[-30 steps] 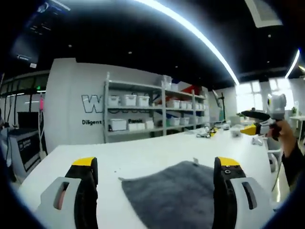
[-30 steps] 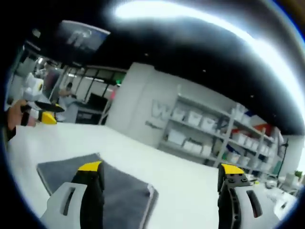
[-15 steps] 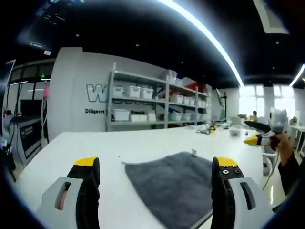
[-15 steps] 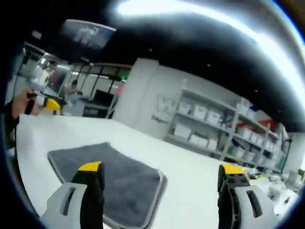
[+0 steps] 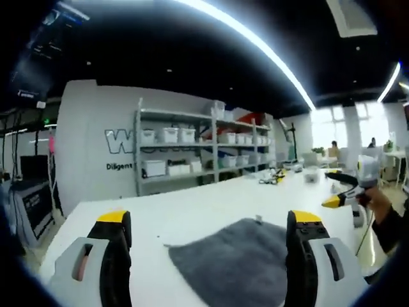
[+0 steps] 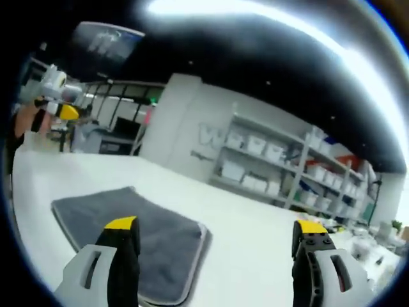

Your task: Open the folded towel by lifting each exposed corner and separating the folded layers until the towel lies flat within the target outline without major curled edges

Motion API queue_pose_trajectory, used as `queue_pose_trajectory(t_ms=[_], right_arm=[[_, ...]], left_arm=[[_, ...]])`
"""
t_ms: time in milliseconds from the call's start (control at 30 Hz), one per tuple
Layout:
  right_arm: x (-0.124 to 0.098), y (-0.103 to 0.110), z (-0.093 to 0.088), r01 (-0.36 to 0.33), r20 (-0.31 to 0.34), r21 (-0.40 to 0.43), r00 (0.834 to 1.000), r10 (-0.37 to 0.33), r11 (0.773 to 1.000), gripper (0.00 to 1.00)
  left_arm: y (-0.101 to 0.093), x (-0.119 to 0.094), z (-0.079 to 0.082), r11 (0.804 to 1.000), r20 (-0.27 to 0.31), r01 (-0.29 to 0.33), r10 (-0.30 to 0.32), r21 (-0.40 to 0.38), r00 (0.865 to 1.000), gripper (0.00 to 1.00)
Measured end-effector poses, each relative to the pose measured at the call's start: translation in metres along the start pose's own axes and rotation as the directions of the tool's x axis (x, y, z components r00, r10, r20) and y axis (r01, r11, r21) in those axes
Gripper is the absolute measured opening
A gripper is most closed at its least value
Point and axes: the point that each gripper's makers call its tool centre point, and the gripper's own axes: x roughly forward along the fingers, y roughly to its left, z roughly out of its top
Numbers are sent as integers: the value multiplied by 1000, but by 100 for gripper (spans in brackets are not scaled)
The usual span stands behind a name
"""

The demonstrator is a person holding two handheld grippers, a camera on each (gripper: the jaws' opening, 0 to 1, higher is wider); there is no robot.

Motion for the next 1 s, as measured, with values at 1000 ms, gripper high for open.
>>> queue_pose_trajectory(t_ms=[1000], right_arm=[[-18, -31, -51, 64, 16, 75, 998, -65, 995, 100]], left_arm=[[-30, 156, 67, 809, -341, 301, -132, 506, 931, 100]])
